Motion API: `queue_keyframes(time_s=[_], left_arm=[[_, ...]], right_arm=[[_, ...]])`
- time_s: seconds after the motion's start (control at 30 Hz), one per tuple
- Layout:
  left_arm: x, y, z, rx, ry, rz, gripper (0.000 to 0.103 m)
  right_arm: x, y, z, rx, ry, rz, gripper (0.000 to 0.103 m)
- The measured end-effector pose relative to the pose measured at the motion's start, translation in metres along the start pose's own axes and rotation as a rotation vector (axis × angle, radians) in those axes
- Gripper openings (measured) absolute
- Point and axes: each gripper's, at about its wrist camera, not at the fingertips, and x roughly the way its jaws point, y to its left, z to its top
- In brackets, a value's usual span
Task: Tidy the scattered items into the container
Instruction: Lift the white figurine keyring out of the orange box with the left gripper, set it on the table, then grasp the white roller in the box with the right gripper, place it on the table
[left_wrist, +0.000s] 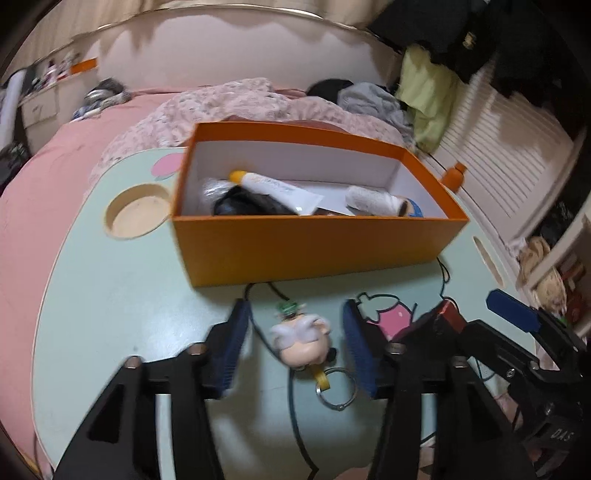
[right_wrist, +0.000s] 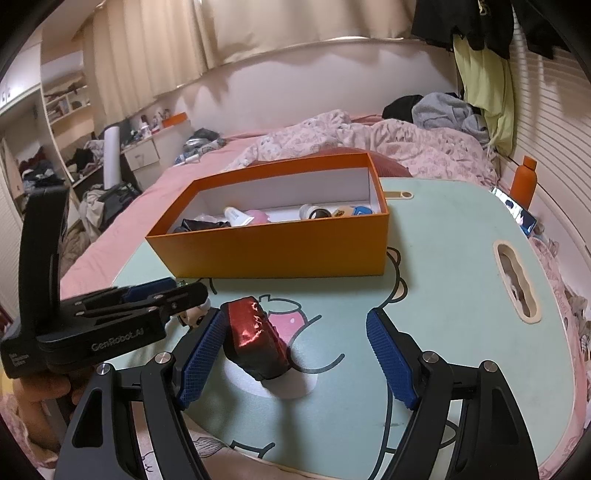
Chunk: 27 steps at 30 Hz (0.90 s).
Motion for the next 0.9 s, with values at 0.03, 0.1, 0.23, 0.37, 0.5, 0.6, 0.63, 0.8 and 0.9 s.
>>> queue_keyframes(time_s=[0.03, 0.1, 0.23, 0.37, 0.5, 0.6, 0.63, 0.8, 0.9], left_arm=[[-0.004, 0.005, -0.002, -0.027, -0.021, 0.002, 0.069], [-0.011, 0.013, -0.004, -0.068, -0.055, 0.001, 0.074], [-0.025, 0.034, -0.010, -0.167, -0.131, -0.033, 0.075], [-0.020, 0.053, -0.014, -0.258, -0.106, -0.053, 0.079], [-0.017, 0.056, -0.016, -0.274, -0.100, -0.067, 0.079], [-0.018, 0.054, -0.015, -0.266, -0.111, -0.069, 0.079], [-0.018, 0.055, -0.016, -0.267, -0.111, -0.071, 0.079], [-0.016, 0.060, -0.016, -0.282, -0.096, -0.083, 0.079], [-0.016, 0.059, -0.016, -0.283, -0.101, -0.088, 0.079]], right_arm=[[0.000, 0.000, 0.000, 0.000, -0.001, 0.001, 0.078], [-0.001, -0.001, 0.001, 0.001, -0.002, 0.006, 0.073], [0.000, -0.005, 0.014, -0.009, 0.007, 0.039, 0.052], [0.004, -0.001, 0.056, -0.123, -0.010, -0.043, 0.045], [0.038, 0.006, 0.110, -0.245, 0.132, -0.060, 0.038], [0.075, 0.011, 0.131, -0.308, 0.265, -0.079, 0.035], [0.088, 0.013, 0.135, -0.321, 0.316, -0.068, 0.035], [0.144, 0.021, 0.133, -0.383, 0.513, -0.095, 0.035], [0.168, 0.025, 0.121, -0.444, 0.625, -0.105, 0.035]])
